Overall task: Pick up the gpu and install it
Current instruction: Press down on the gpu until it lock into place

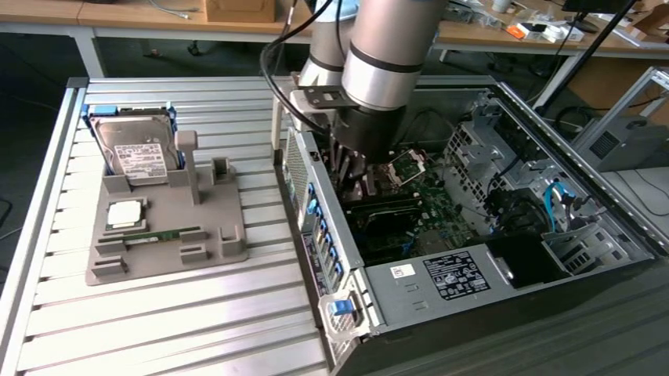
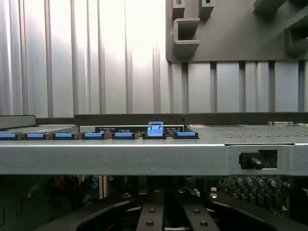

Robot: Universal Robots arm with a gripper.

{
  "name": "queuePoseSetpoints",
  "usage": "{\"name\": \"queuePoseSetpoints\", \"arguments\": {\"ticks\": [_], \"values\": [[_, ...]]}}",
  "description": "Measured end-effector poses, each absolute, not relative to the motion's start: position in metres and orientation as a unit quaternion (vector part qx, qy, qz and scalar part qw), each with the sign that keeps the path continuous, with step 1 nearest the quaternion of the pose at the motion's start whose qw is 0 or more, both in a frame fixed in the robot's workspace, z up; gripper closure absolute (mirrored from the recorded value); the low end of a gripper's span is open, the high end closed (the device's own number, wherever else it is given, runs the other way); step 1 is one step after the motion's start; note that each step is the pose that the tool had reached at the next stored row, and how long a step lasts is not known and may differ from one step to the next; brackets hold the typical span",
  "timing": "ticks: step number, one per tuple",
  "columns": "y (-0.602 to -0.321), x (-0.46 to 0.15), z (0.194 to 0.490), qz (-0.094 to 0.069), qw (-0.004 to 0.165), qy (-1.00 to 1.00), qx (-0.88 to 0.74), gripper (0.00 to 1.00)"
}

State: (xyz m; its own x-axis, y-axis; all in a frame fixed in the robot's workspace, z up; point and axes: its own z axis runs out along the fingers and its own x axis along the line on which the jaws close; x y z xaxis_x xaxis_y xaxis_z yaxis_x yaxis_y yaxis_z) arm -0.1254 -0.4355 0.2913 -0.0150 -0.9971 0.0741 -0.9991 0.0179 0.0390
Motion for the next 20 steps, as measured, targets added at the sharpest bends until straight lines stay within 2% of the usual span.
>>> {"name": "queuePoseSetpoints", "arguments": {"ticks": [20], "values": [[-0.436,-0.134,0.290,0.013,0.039,-0.712,0.701,0.89]]}}
